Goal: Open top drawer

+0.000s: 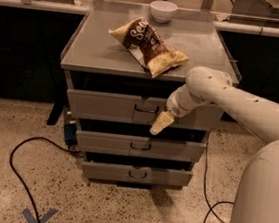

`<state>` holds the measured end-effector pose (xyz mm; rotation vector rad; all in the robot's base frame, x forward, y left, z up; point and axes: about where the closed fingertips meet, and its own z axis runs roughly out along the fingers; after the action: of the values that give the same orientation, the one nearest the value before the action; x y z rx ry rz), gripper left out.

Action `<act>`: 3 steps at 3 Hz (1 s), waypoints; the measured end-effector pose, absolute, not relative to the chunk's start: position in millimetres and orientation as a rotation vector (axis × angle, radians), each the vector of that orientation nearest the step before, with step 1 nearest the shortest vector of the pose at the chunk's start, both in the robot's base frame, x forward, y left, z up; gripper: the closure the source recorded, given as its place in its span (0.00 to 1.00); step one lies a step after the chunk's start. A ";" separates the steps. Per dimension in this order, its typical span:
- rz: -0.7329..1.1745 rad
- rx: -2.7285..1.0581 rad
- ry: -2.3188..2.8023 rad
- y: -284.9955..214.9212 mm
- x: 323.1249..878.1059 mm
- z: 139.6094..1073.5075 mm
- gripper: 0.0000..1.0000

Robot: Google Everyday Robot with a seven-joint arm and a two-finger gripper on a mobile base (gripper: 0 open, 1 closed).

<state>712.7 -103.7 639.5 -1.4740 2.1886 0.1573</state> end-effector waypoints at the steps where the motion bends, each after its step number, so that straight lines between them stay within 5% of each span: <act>1: 0.158 -1.474 2.189 -103.7 712.7 642.9 0.00; 3: 0.203 -1.473 2.187 -104.3 708.8 647.0 0.00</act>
Offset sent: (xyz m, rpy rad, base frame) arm -0.0916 -0.0185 0.0031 0.1787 0.2964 0.1709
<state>708.8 -104.3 647.0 -1.4725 2.1865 0.2028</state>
